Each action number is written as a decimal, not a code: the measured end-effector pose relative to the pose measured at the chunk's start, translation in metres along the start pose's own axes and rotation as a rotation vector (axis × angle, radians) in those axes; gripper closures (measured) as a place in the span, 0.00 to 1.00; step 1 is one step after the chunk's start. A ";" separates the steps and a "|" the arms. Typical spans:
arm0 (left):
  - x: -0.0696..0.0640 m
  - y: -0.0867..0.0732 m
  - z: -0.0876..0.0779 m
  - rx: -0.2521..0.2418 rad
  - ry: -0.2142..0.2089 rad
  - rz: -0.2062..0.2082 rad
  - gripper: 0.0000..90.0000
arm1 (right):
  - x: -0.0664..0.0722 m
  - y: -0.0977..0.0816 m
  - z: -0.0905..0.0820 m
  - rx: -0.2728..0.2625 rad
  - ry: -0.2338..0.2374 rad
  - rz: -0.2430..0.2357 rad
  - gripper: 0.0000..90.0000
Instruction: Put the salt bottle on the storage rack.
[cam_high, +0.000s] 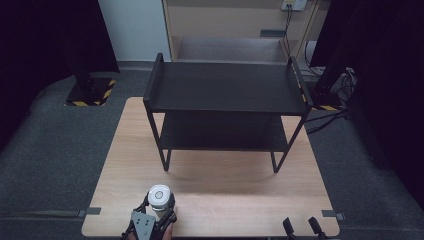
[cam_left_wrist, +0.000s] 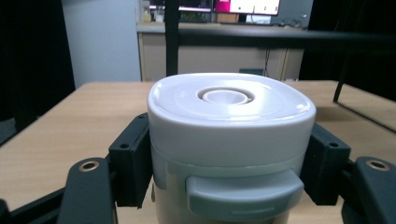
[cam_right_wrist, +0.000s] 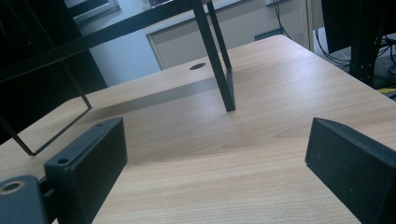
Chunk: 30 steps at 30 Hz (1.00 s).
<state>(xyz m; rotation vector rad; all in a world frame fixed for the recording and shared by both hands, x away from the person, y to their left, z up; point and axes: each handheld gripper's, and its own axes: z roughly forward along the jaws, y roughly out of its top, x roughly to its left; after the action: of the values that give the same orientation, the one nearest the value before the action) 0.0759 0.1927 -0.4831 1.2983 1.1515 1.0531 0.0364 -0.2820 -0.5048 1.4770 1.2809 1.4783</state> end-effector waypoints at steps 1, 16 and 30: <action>-0.001 0.005 -0.001 -0.007 -0.002 0.001 0.34 | 0.000 0.000 0.000 0.000 0.002 0.001 0.06; -0.004 0.082 0.009 -0.078 -0.039 0.015 0.34 | 0.002 0.004 -0.004 -0.019 0.005 0.007 0.06; -0.027 0.120 0.046 -0.085 -0.081 0.025 0.34 | -0.001 0.011 -0.003 -0.032 0.006 0.013 0.07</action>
<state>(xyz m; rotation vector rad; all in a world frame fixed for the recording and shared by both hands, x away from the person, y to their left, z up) 0.1243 0.1613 -0.3650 1.2795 1.0217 1.0468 0.0354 -0.2867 -0.4943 1.4634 1.2480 1.5059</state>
